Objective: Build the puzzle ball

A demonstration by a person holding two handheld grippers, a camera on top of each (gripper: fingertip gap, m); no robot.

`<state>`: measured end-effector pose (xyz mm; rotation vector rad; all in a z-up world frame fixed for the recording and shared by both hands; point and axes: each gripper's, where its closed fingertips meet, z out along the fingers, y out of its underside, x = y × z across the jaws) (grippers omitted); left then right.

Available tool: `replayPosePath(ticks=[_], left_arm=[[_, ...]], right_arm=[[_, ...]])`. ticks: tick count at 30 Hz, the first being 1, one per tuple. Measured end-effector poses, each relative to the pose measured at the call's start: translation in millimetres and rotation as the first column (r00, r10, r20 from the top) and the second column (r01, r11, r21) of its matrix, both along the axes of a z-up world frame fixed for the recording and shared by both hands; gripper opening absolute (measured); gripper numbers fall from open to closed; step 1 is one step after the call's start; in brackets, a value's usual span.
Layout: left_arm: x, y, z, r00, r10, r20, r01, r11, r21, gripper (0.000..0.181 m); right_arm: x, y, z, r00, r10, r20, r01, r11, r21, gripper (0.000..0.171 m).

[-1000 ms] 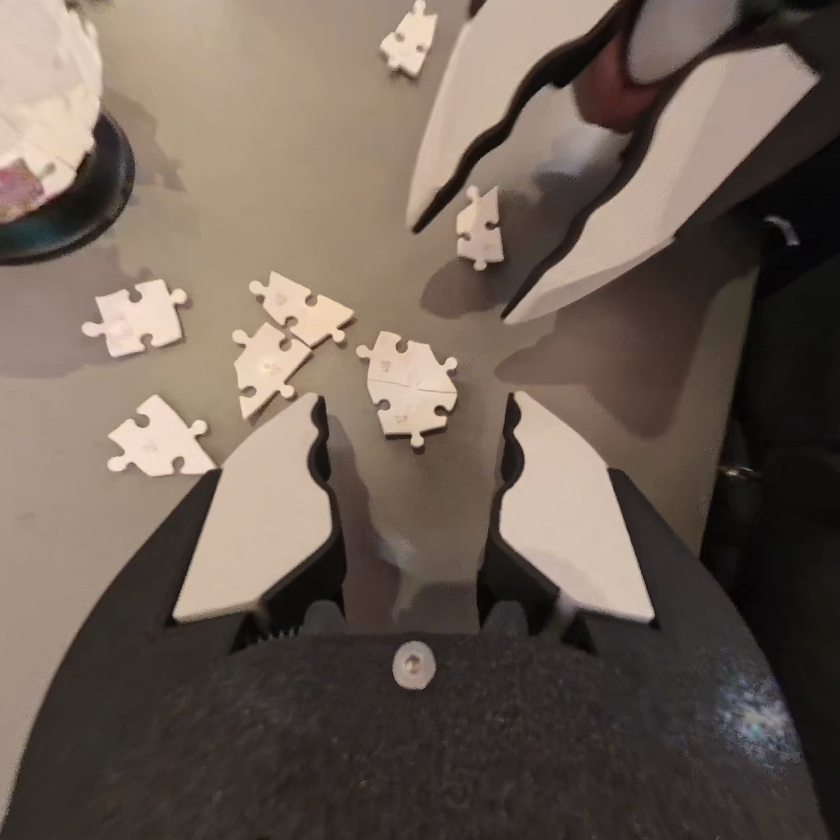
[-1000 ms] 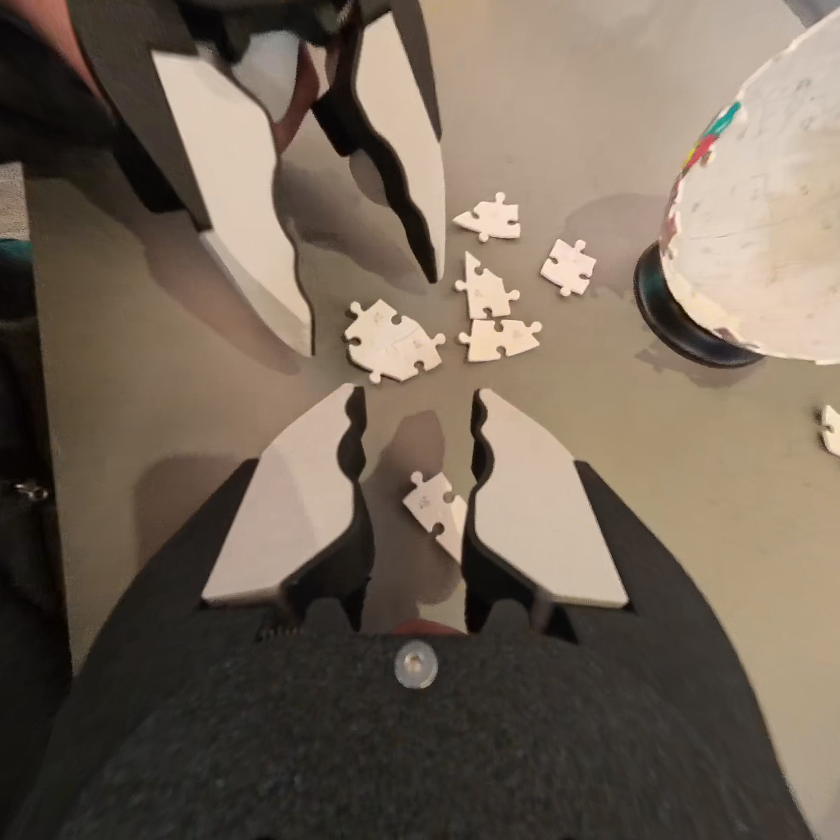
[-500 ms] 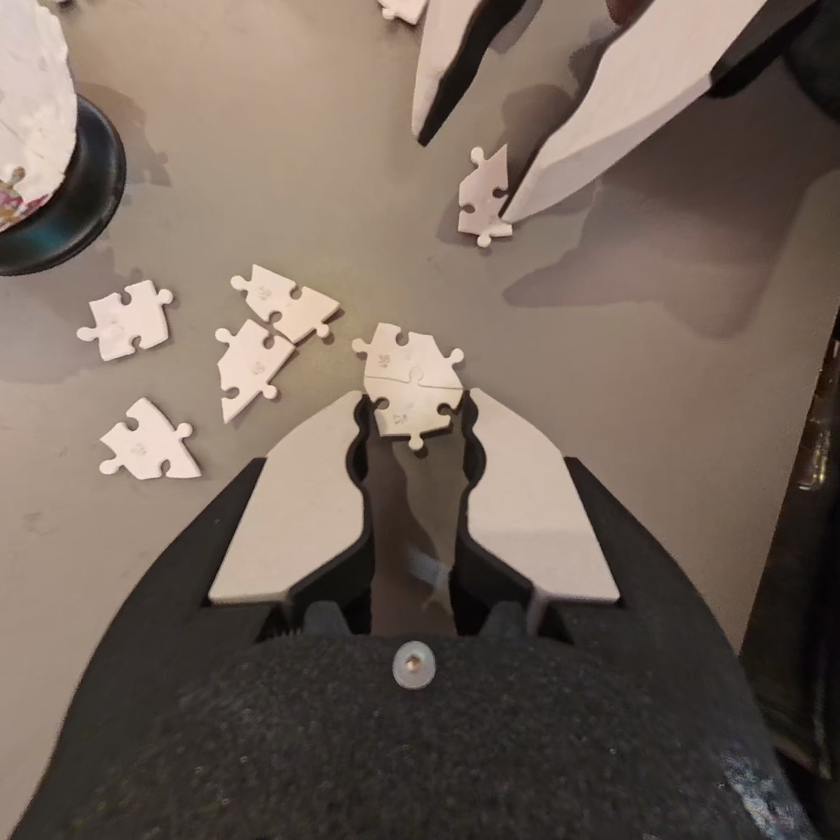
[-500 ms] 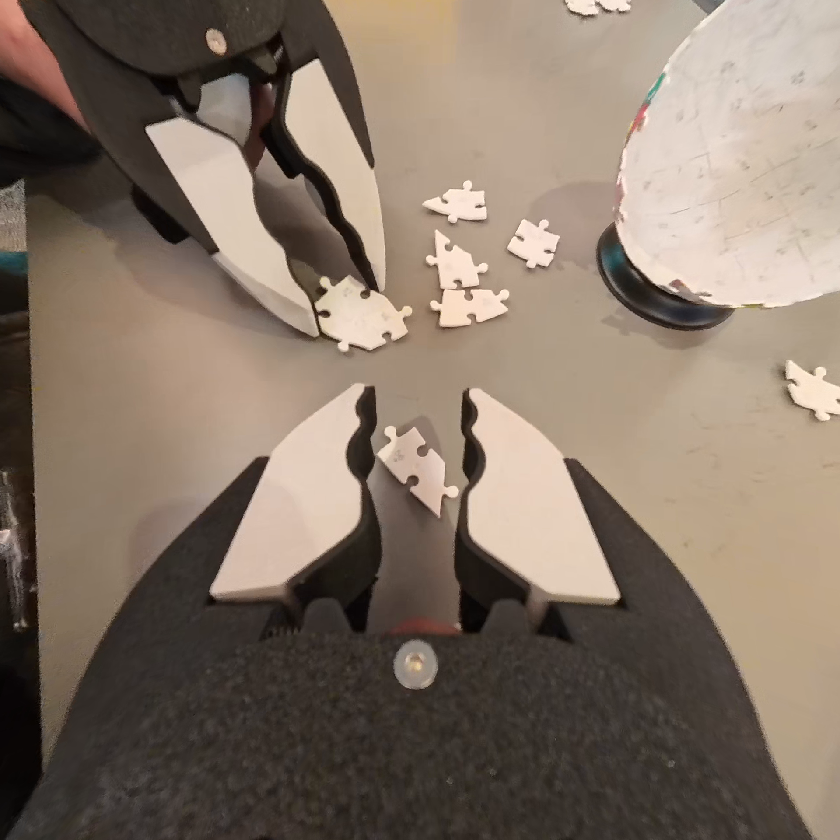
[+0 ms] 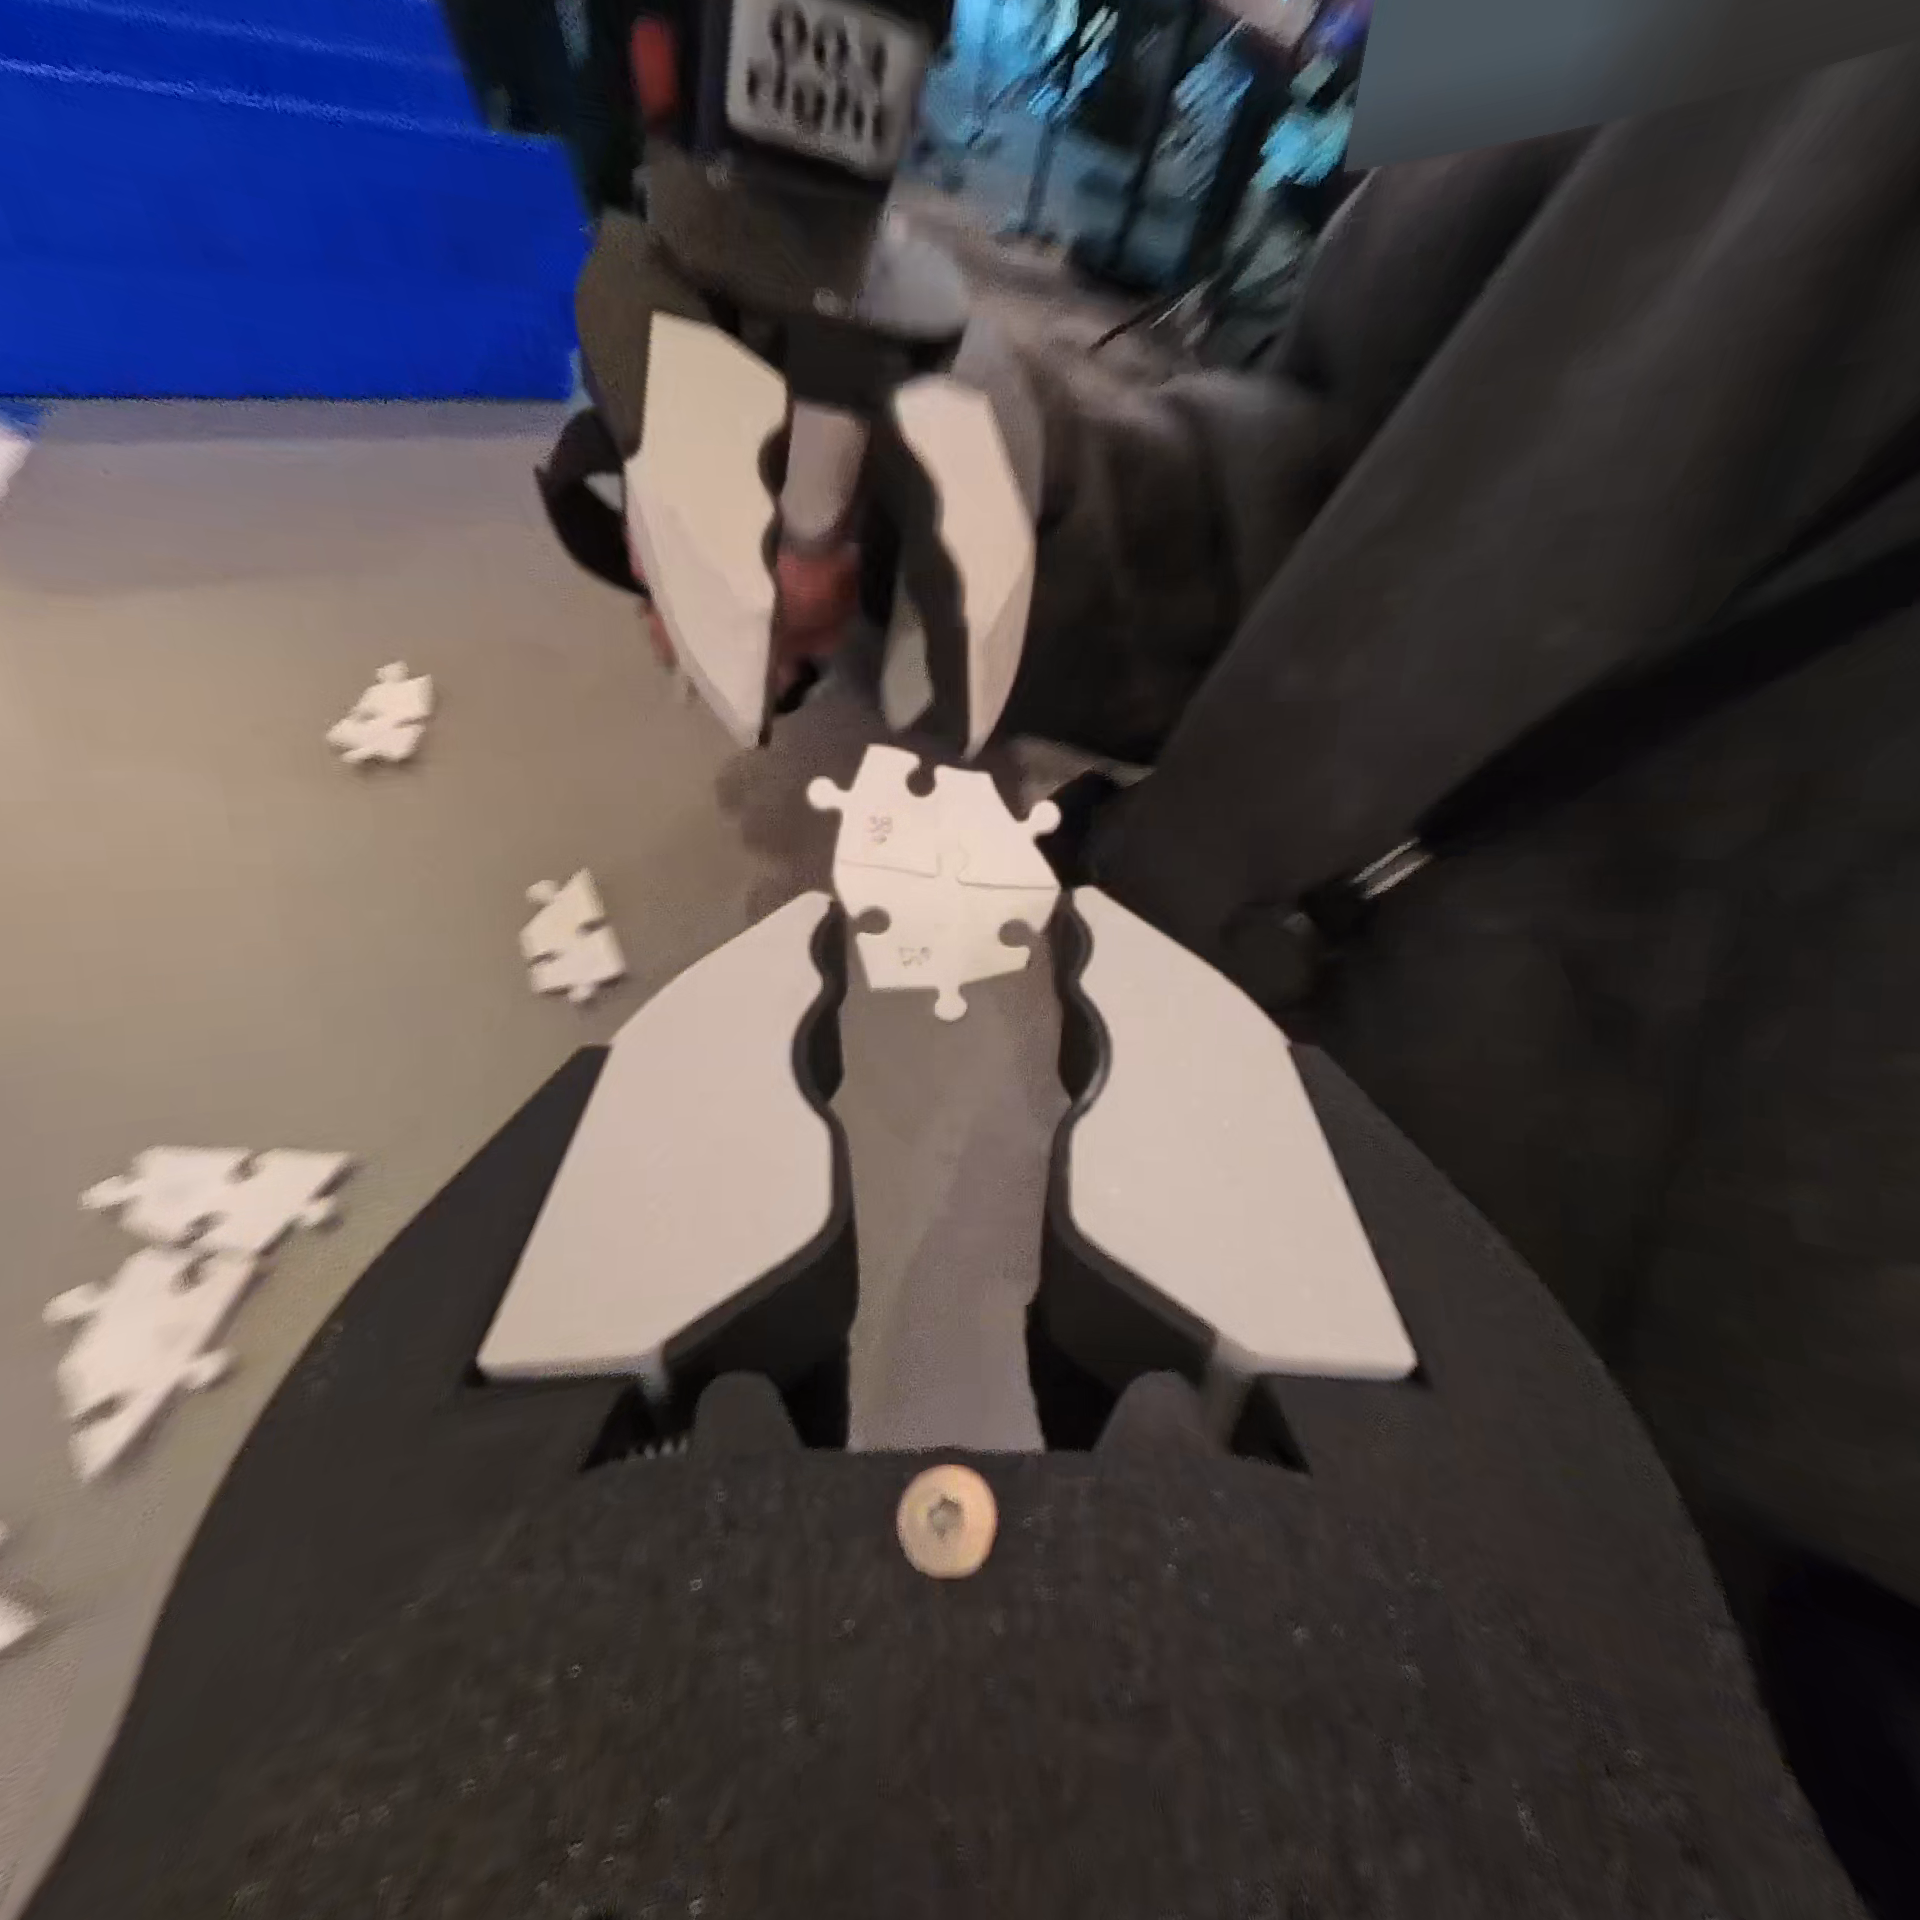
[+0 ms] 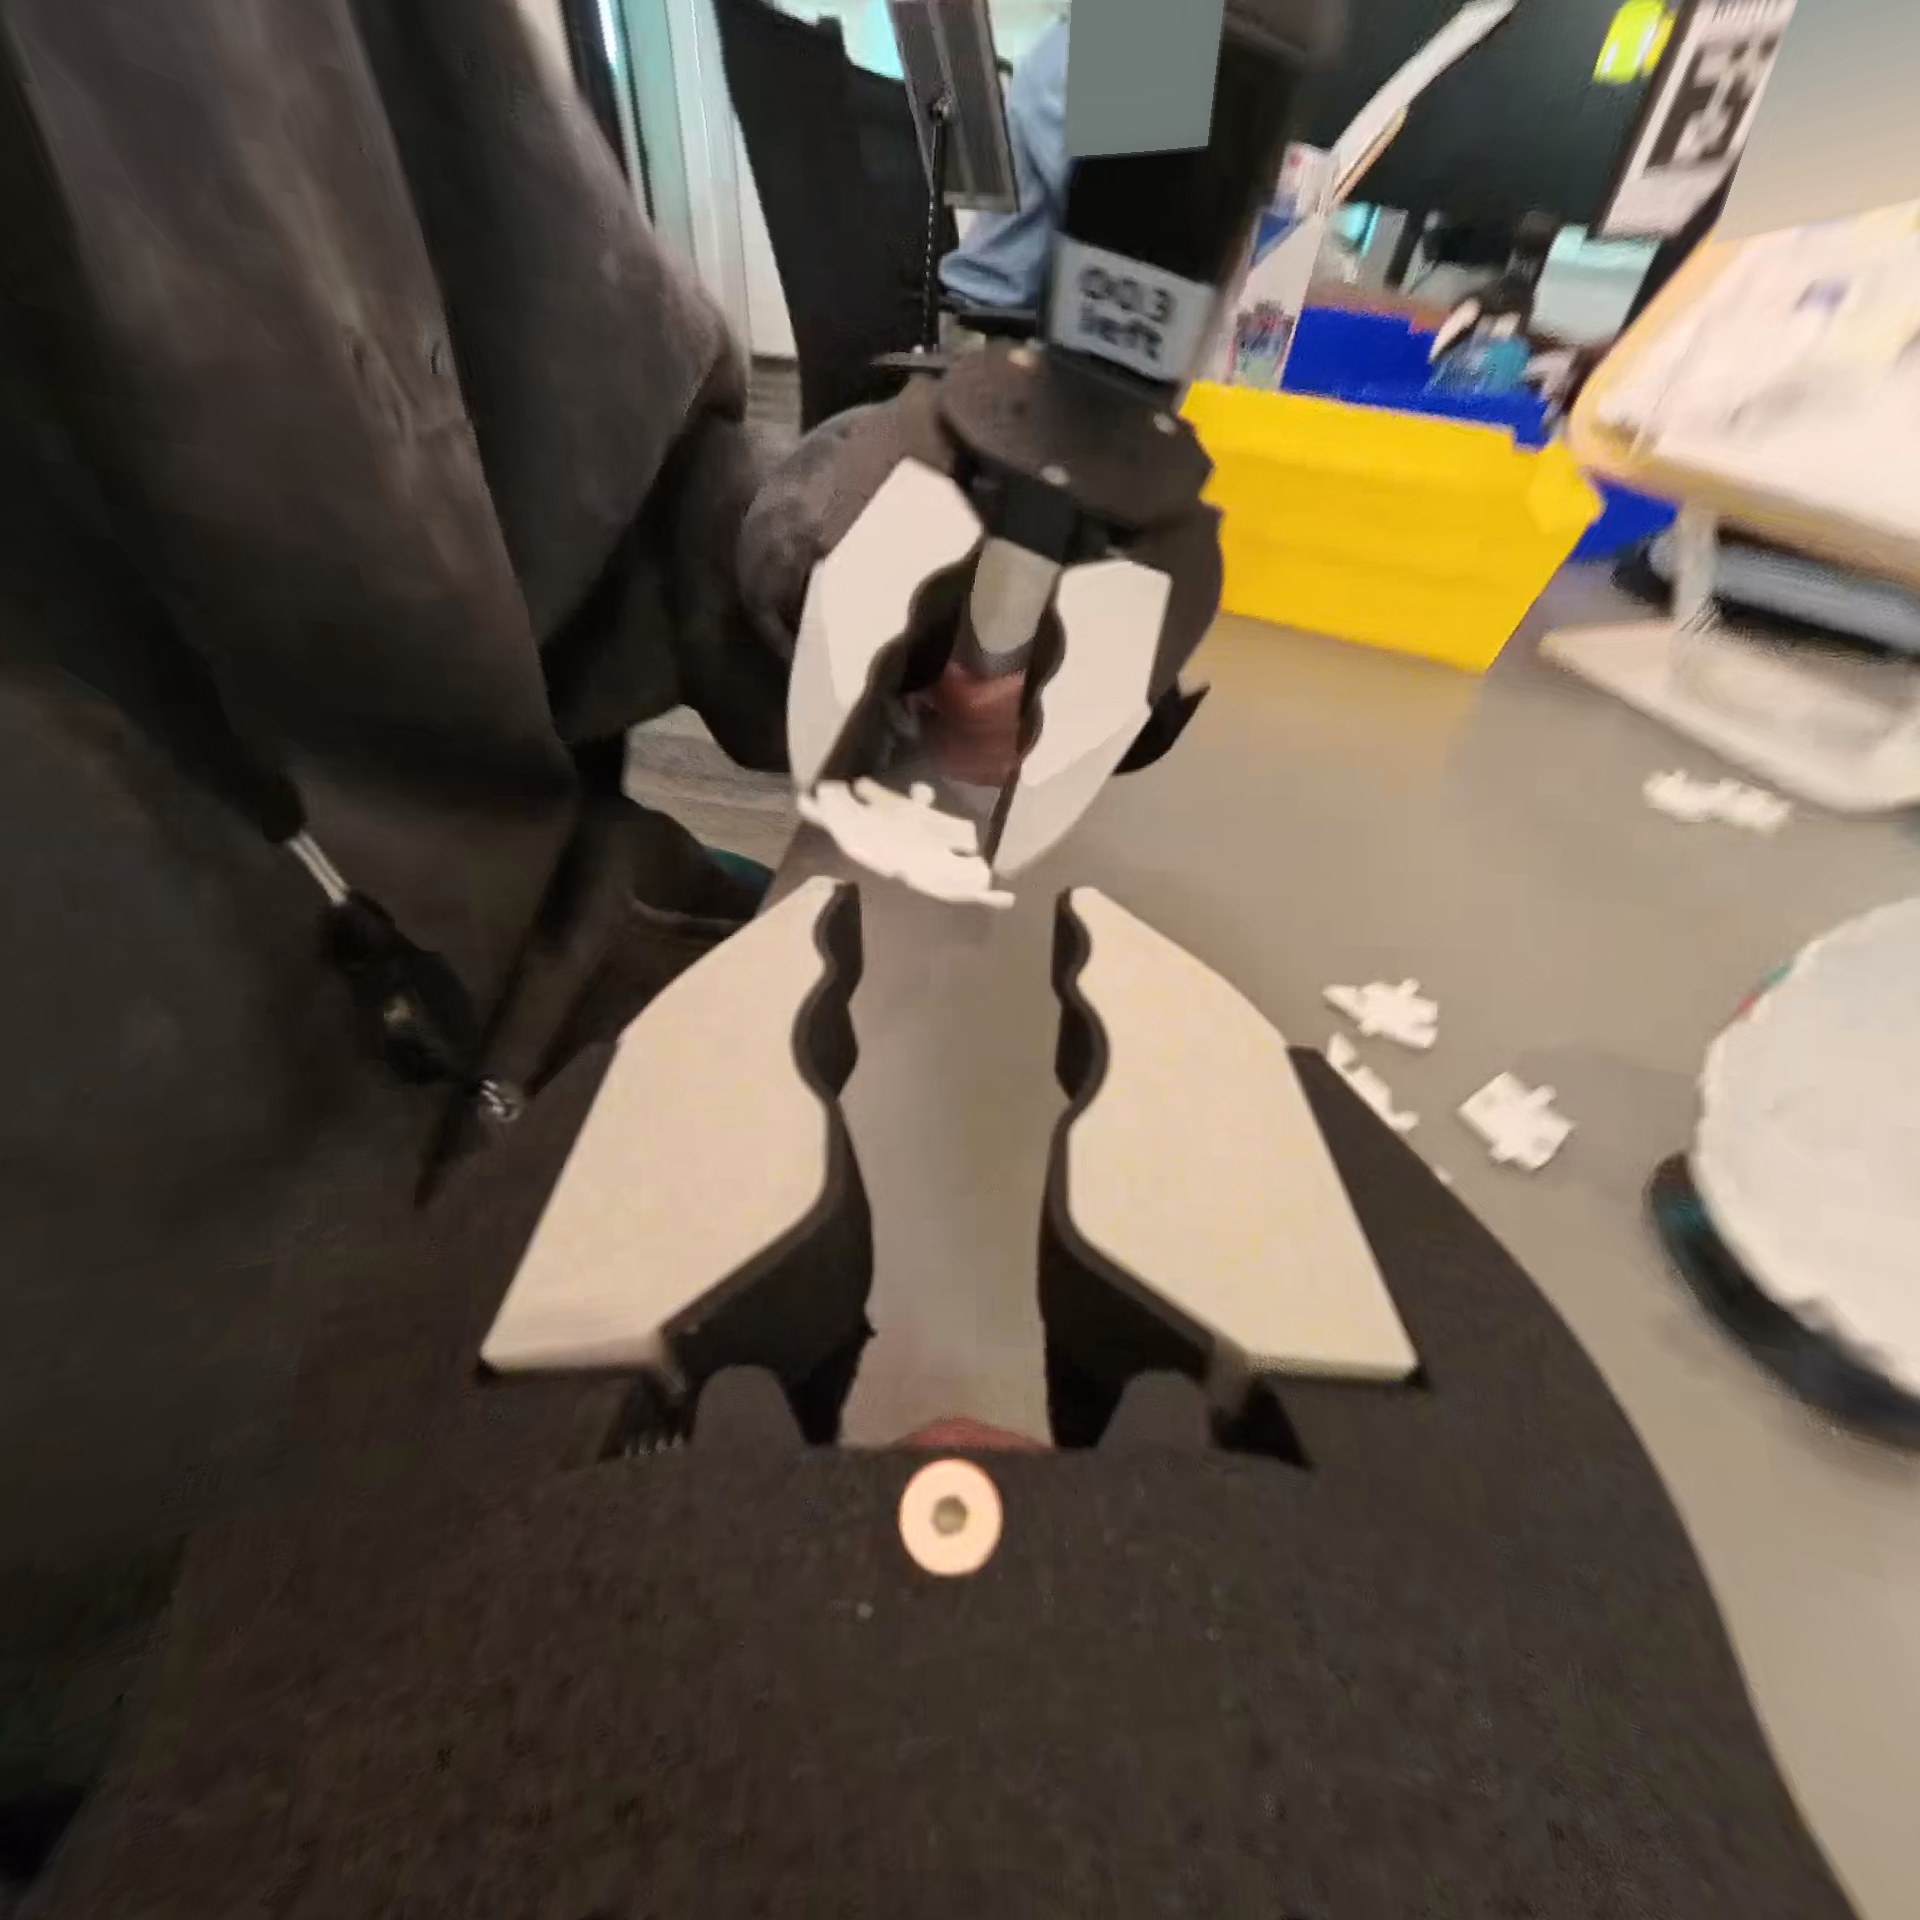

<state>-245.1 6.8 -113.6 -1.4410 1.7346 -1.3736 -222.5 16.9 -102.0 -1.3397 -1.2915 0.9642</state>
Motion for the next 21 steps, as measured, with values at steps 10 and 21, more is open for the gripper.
replayPosePath(ticks=[10, 21], left_arm=[[-19, -32, 62, 0.914, -0.246, 0.322, 0.382, 0.786, -0.485, 0.038], [-24, -48, 73, 0.844, -0.351, 0.406, 0.533, 0.631, -0.563, 0.037]], right_arm=[[-30, -31, 34, 0.972, 0.140, -0.189, -0.106, 0.978, 0.178, 0.023], [-33, -46, 54, 0.936, 0.198, -0.292, -0.138, 0.967, 0.212, 0.012]])
